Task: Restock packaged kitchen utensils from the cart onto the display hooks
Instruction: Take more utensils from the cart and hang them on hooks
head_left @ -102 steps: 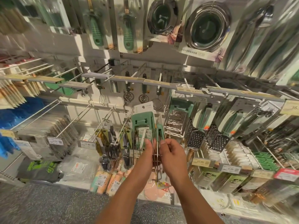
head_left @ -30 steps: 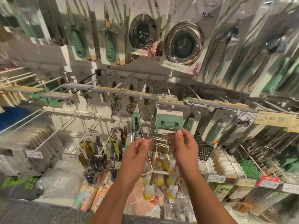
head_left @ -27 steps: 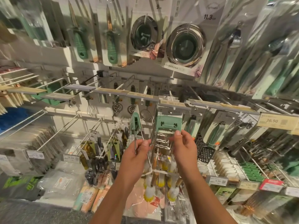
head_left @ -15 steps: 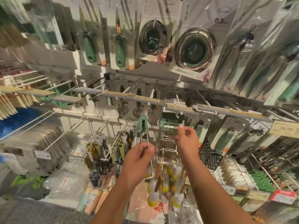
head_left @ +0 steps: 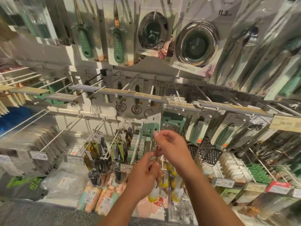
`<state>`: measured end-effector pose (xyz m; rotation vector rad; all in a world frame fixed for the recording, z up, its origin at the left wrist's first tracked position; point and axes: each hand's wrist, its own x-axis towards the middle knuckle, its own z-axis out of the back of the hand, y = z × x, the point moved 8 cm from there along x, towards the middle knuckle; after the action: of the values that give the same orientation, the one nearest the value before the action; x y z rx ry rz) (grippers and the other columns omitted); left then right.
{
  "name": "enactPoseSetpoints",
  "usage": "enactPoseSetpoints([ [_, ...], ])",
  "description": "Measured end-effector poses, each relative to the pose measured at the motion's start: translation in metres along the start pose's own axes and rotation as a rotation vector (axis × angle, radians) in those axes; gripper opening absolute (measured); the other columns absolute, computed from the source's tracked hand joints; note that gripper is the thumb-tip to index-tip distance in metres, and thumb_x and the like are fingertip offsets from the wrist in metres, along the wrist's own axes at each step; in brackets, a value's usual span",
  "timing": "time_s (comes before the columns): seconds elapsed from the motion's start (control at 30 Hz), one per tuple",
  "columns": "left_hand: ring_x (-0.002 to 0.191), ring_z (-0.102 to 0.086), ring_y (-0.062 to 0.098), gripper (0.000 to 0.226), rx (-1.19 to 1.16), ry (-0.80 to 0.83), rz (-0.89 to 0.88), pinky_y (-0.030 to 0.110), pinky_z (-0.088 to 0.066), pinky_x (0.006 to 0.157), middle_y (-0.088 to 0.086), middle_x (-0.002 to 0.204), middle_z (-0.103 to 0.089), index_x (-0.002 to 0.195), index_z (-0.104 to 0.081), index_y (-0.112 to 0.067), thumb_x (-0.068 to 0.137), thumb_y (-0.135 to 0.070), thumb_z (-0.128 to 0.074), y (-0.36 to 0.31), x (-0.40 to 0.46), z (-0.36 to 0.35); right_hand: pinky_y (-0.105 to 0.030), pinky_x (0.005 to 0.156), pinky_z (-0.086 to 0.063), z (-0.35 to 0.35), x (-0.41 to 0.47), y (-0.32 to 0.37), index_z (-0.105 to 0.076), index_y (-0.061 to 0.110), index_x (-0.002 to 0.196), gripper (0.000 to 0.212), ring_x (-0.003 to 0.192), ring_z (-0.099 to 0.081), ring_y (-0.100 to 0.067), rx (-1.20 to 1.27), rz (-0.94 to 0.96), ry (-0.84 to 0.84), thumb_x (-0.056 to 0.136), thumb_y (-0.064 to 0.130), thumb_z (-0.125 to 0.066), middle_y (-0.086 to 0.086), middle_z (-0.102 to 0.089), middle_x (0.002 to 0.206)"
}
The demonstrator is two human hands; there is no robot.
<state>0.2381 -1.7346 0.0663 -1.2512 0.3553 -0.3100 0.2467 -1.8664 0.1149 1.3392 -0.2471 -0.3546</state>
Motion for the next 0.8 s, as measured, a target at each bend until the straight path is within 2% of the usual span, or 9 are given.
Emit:
enactPoseSetpoints([
  [0.1,0.065,-0.068,0.011,0.023,0.094,0.047,-0.033,0.042,-0.058,0.075,-0.012,0.071,-0.070,0.117,-0.054,-0.043,0.107,-0.023,-0.051,0.002,-0.006,-0.004,-0.033,0.070,-0.061,0.002,-0.007,0.003,-0.064,0.020,0.101,0.044,0.079,-0.072,-0.011,-0.117,0.043,-0.072,0.082,0.057,-0.079,-0.002,-0.069,0.099],
  [0.23,0.066,-0.069,0.010,0.018,0.130,0.096,-0.065,0.034,-0.056,0.070,-0.005,0.075,-0.069,0.103,-0.055,-0.048,0.108,-0.032,-0.049,-0.006,-0.013,-0.004,-0.057,0.065,-0.060,0.005,-0.016,-0.003,-0.061,0.012,0.095,0.060,0.080,-0.071,-0.034,-0.078,0.049,-0.150,0.071,0.063,-0.079,-0.018,-0.069,0.094],
  [0.3,0.067,-0.070,0.013,0.017,0.066,0.096,-0.047,0.037,-0.056,0.073,-0.002,0.079,-0.072,0.098,-0.061,-0.041,0.108,-0.038,-0.047,-0.009,-0.016,-0.003,-0.054,0.068,-0.058,0.008,-0.019,-0.004,-0.060,0.011,0.091,0.053,0.073,-0.067,-0.030,-0.071,0.050,-0.174,0.077,0.059,-0.077,-0.018,-0.066,0.087],
  [0.37,0.076,-0.073,0.019,0.034,0.001,0.088,-0.017,0.041,-0.056,0.080,0.002,0.085,-0.075,0.096,-0.065,-0.029,0.104,-0.053,-0.043,-0.008,-0.019,0.000,-0.047,0.065,-0.052,0.013,-0.023,-0.007,-0.059,0.014,0.085,0.037,0.062,-0.058,-0.014,-0.020,0.046,-0.197,0.087,0.047,-0.076,-0.006,-0.062,0.073],
  [0.43,0.086,-0.074,0.016,0.052,-0.059,0.064,0.025,0.039,-0.055,0.089,-0.001,0.094,-0.076,0.107,-0.069,-0.026,0.096,-0.067,-0.039,-0.002,-0.018,0.004,-0.051,0.071,-0.056,0.018,-0.025,-0.014,-0.062,0.015,0.085,0.031,0.066,-0.062,-0.016,0.034,0.019,-0.203,0.090,0.044,-0.074,0.002,-0.063,0.072],
  [0.53,0.088,-0.073,0.002,0.036,-0.175,-0.008,0.051,0.034,-0.055,0.093,-0.009,0.103,-0.076,0.116,-0.070,-0.034,0.103,-0.053,-0.042,0.000,-0.017,0.011,-0.043,0.075,-0.057,0.026,-0.030,-0.019,-0.065,0.019,0.089,0.017,0.073,-0.068,-0.016,0.107,0.016,-0.212,0.097,0.034,-0.071,0.012,-0.067,0.071],
  [0.63,0.087,-0.076,0.012,0.032,-0.273,-0.054,0.061,0.034,-0.055,0.089,-0.002,0.098,-0.079,0.109,-0.071,-0.028,0.105,-0.043,-0.044,-0.001,-0.014,0.015,-0.038,0.077,-0.056,0.035,-0.035,-0.022,-0.068,0.020,0.097,0.010,0.078,-0.068,-0.015,0.108,0.034,-0.230,0.100,0.029,-0.067,0.012,-0.070,0.079],
  [0.73,0.087,-0.076,0.016,0.031,-0.310,-0.082,0.060,0.035,-0.056,0.089,-0.001,0.096,-0.079,0.109,-0.072,-0.025,0.106,-0.040,-0.045,-0.002,-0.012,0.019,-0.044,0.093,-0.056,0.042,-0.038,-0.020,-0.066,0.013,0.121,0.028,0.098,-0.066,-0.021,0.115,0.054,-0.265,0.101,0.032,-0.064,0.001,-0.070,0.102],
  [0.8,0.087,-0.076,0.016,0.030,-0.315,-0.086,0.063,0.032,-0.055,0.086,-0.002,0.095,-0.079,0.109,-0.072,-0.025,0.106,-0.039,-0.045,-0.002,-0.011,0.018,-0.038,0.088,-0.053,0.048,-0.036,-0.015,-0.064,0.008,0.126,0.033,0.096,-0.063,-0.019,0.129,0.090,-0.289,0.103,0.031,-0.062,-0.008,-0.068,0.103],
])
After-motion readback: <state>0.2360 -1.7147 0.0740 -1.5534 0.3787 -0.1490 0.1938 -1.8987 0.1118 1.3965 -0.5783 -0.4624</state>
